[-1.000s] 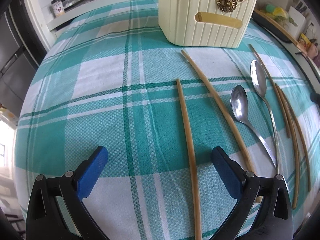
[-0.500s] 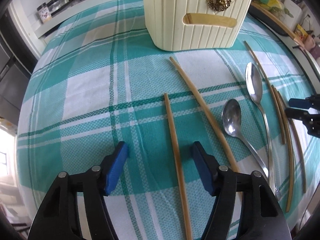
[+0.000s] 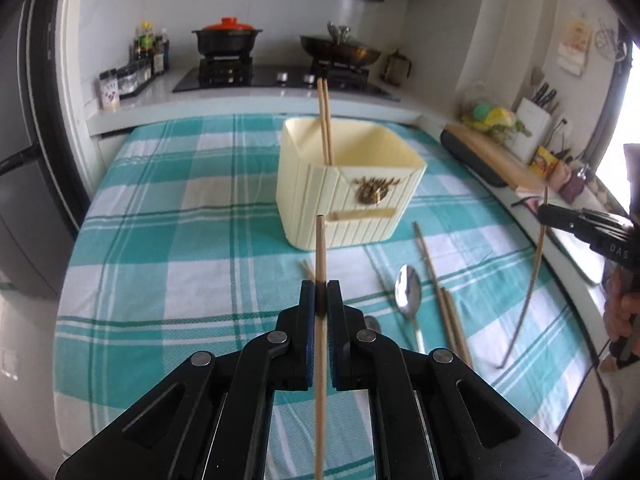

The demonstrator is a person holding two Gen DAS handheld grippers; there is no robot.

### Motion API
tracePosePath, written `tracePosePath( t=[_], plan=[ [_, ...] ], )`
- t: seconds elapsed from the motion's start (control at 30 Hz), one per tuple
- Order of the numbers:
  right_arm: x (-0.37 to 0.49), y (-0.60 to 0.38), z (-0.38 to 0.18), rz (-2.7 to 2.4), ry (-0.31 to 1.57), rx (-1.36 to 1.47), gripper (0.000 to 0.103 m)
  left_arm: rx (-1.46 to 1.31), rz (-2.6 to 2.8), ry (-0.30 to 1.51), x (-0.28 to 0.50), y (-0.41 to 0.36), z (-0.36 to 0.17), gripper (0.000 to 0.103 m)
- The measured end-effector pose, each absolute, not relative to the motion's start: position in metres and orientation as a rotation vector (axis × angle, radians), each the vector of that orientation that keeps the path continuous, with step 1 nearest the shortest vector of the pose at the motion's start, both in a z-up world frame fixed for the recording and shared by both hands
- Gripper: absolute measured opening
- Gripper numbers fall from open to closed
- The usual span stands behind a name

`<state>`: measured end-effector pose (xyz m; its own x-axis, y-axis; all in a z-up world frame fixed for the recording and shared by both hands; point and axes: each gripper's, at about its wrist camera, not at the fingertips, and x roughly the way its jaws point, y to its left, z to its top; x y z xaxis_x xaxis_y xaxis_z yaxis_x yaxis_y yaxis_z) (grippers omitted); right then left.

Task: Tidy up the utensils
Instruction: 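Carry the chopstick in the left tool over the holder while the right tool carries its chopstick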

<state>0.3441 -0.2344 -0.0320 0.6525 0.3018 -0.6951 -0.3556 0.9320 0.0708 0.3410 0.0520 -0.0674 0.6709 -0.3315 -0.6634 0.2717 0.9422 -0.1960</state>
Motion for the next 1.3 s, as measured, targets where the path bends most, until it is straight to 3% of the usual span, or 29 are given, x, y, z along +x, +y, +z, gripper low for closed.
tracePosePath(
  t=[0.3, 0.83, 1.03, 1.3],
  plan=[
    [0.349, -0.227, 0.042, 0.363, 0.567, -0.065, 0.006, -0.150, -0.361, 0.628, 0.346, 0.069, -0.007, 0.004],
    [0.438, -0.194, 0.131, 0.355, 0.443, -0.053, 0.006, -0.088, -0.299, 0.416, 0.435, 0.042, 0.087, 0.003],
    [0.472, -0.172, 0.100, 0.330, 0.418, -0.073, 0.006, -0.105, -0.214, 0.508, 0.490, 0.029, 0.036, 0.003],
    [0.530, -0.162, 0.002, 0.356, 0.788, -0.003, 0.007, -0.098, -0.234, 0.804, 0.526, 0.011, -0.034, 0.006]
  ],
)
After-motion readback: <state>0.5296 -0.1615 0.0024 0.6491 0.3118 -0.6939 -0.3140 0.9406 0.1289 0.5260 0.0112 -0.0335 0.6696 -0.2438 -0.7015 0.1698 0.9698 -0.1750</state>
